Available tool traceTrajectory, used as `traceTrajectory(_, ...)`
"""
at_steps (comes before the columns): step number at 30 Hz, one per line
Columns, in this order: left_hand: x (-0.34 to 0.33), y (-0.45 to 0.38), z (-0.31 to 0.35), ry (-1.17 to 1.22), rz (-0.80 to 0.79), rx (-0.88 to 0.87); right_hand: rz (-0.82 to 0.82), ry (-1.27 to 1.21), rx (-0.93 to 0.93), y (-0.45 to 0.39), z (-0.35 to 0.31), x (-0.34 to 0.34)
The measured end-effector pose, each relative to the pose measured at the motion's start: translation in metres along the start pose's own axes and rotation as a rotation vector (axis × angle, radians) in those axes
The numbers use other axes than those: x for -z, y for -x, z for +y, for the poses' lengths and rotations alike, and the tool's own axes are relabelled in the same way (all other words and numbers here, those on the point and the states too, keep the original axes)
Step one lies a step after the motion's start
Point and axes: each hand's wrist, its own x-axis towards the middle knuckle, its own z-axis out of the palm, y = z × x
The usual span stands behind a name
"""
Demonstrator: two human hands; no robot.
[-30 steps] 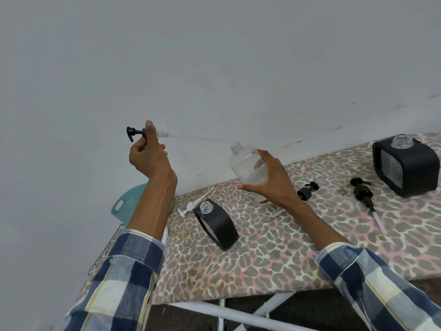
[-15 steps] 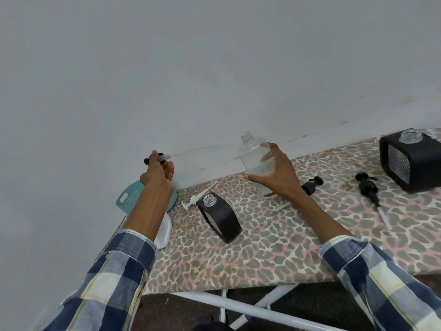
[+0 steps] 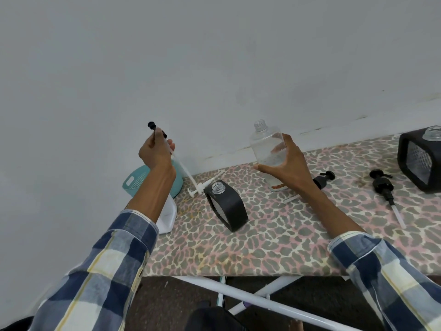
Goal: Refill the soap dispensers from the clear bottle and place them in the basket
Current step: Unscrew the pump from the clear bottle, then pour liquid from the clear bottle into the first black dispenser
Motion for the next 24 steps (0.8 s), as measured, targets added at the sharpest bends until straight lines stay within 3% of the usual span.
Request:
traceTrajectory(4,-0.01,-0.002,0.003,-0.08,-0.05,-0.187,-0.001,0.01,0.002,0.0,-0.001,-0.001)
traceTrajectory(8,-0.008,0.017,-0.025,-0.512,-0.317,-0.338,0.0,0.027,0.038,0.002,-0.007,-0.001)
traceTrajectory(12,0.0,0.029,-0.062,-0.727,-0.468,-0.308,-0.016,0.042,0.056,0.004,-0.007,-0.002)
traceTrajectory(19,0.004,0.026,-0.09,-0.889,-0.594,-0.163,-0.1,0.033,0.117,0.01,-0.014,-0.007)
traceTrajectory(24,0.005,0.022,-0.098,-0.808,-0.7,-0.031,-0.115,0.046,0.126,0.012,-0.014,-0.009)
